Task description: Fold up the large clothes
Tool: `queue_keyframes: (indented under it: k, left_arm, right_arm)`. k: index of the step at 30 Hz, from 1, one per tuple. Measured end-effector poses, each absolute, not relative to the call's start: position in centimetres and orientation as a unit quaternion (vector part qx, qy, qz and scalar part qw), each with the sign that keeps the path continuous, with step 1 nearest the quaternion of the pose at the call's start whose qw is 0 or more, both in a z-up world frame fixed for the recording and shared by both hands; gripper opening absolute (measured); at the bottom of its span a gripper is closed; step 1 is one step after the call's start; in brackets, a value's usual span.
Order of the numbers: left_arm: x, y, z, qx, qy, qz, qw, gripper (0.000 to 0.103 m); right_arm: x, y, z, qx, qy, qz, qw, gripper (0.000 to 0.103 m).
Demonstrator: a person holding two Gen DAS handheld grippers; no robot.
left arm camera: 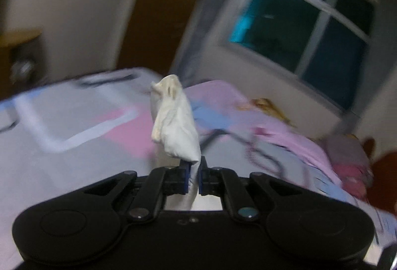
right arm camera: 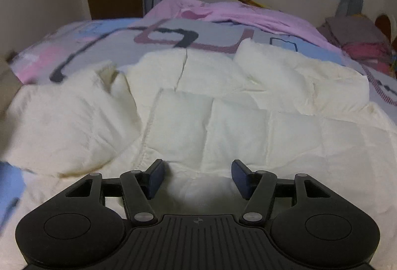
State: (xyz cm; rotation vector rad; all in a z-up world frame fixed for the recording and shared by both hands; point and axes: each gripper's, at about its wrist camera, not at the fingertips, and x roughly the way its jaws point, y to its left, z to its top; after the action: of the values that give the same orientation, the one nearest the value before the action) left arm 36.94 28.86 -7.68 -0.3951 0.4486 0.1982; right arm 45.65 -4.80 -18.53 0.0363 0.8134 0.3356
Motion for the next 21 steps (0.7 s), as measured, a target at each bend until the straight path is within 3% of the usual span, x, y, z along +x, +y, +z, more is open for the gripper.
queue_keyframes:
  k: [8,16,18,19,21]
  left_arm:
    - [40.0,15.1,-5.9,-0.129,0.227,-0.069,0.963,0.006]
    - [42.2,2.1,-12.8,-0.05,0.307,-0.173,0.934,0.006]
    - [42.2,0.8,-14.8,-0.016,0.331,-0.175,0.927,0.012]
    - [42.0,0.3,-15.7,-0.001,0.34,-0.172,0.925,0.019]
    - [41.6,0.0,-16.9,0.019,0.36,-0.167,0.918,0.025]
  right_arm:
    - [43.6,-11.9,-15.4,0.09,0.363,0.135,0.918,0.06]
    - [41.5,-19.1,-15.2,0.124,0.37,0.094,0.916,0.06]
    - [41.1,-20.0,-15.2,0.13,0.375,0.097,0.913,0.061]
    - [41.0,-20.2,-15.2,0.131,0.377,0.099,0.912,0.062]
    - [40.5,-20.5,-15.0,0.135,0.368,0.101,0.915,0.093]
